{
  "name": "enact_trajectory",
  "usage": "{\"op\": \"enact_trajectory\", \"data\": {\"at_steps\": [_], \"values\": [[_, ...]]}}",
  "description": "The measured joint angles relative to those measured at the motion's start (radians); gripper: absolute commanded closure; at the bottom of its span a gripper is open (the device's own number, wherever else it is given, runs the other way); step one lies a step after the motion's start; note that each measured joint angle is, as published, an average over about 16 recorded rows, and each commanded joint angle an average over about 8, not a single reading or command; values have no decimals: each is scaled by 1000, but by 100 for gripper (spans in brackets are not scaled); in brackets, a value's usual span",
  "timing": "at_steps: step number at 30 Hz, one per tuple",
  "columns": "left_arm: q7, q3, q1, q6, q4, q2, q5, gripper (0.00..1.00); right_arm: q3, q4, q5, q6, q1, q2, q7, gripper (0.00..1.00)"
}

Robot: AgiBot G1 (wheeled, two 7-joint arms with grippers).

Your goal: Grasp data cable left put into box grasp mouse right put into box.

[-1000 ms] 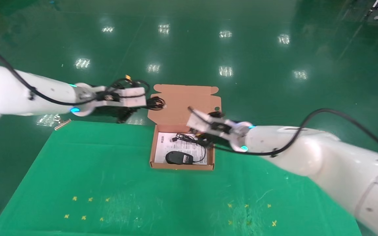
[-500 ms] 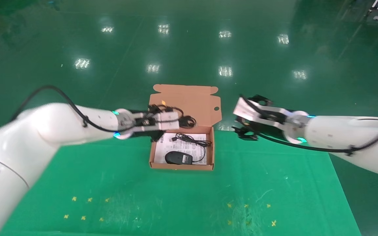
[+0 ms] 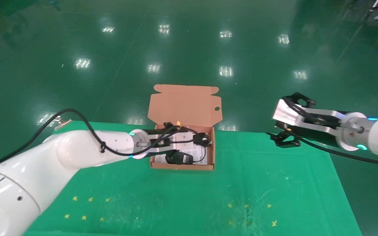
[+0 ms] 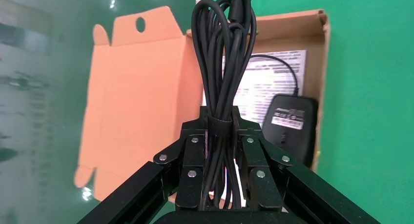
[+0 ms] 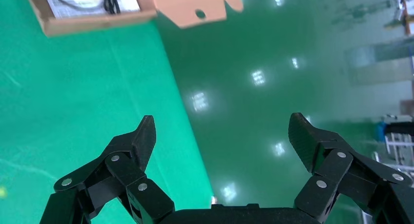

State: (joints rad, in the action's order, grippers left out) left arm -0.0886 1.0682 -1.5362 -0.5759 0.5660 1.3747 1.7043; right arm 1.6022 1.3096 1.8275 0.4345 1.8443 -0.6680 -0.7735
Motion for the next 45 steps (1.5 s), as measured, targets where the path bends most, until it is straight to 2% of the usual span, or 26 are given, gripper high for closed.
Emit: {"op": "enact_trajectory", "data": {"at_steps": [5, 6, 18, 28, 37, 45], "values": [[13, 38, 4, 17, 6, -1, -27, 8, 0, 34, 44, 26, 16, 27, -36, 0], [16, 43, 4, 18, 7, -3, -30, 0, 0, 37, 50, 29, 18, 29, -40, 0], [69, 45, -9, 14, 57, -39, -54, 0, -6, 23, 45, 27, 33, 10, -25, 0], [162, 16, -79, 28, 109, -82, -73, 0, -25, 17, 47, 36, 101, -20, 27, 0], [203, -30, -129, 43, 151, -120, -101, 0, -60, 20, 43, 88, 146, -31, 84, 0], [214, -95, -98, -18, 201, -173, -170, 0, -156, 18, -35, 173, 93, -27, 131, 0]]}}
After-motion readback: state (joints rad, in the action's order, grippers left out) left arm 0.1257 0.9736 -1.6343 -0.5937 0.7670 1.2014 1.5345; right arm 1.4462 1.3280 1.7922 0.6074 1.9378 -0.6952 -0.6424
